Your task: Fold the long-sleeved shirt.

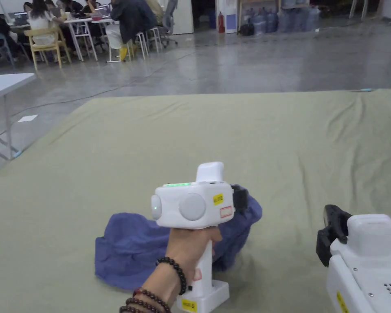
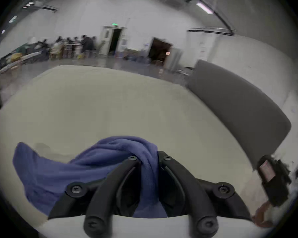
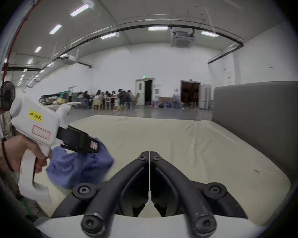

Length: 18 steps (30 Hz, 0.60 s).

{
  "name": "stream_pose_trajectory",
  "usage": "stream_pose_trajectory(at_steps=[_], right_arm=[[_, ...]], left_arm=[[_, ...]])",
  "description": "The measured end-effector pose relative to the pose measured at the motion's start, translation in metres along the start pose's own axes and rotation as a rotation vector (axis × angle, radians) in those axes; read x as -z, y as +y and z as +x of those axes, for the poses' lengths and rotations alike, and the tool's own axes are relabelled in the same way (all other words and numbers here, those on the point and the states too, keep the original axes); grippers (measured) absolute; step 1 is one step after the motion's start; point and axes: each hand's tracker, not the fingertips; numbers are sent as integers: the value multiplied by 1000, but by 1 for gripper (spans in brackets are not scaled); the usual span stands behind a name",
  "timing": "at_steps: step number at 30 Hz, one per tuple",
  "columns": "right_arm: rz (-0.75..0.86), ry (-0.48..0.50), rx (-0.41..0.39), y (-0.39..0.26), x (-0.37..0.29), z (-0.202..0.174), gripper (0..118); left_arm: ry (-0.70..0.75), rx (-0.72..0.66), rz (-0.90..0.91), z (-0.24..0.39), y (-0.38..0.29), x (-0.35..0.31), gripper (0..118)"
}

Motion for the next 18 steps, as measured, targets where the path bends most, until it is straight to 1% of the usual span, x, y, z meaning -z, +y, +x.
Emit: stream_pose_trajectory(at_steps=[2, 5, 9, 10, 12, 13, 14, 15, 16, 17, 18], right_arm=[[7, -85, -2, 2, -9, 29, 0], [9, -196, 2, 1, -19, 70, 0], [-14, -309, 39, -2, -30, 112, 0], [-21, -335, 46, -3, -33, 121, 0], [-28, -356, 47, -6, -38, 131, 0], [-30, -366, 47, -8, -39, 135, 0], [-34, -366, 46, -9, -40, 138, 0], [-39, -367, 45, -10, -40, 139, 0], [-43, -366, 44, -12, -40, 139, 0], [-47, -362, 46, -13, -40, 138, 0], [-50, -354, 52, -14, -40, 137, 0]], left_arm=[[-101, 21, -47, 52, -3, 48, 9], [-194, 96, -101, 120, -22, 106, 9], [-302, 90, -189, 177, -54, 160, 9], [-292, 98, -190, 186, -63, 170, 9], [-279, 121, -222, 197, -75, 182, 9], [-224, 136, -213, 196, -79, 184, 11], [-164, 157, -198, 195, -81, 183, 25], [-159, 158, -182, 192, -80, 180, 68], [-176, 156, -163, 186, -78, 174, 101], [-185, 156, -122, 176, -73, 162, 118], [-178, 151, -69, 169, -70, 147, 117]])
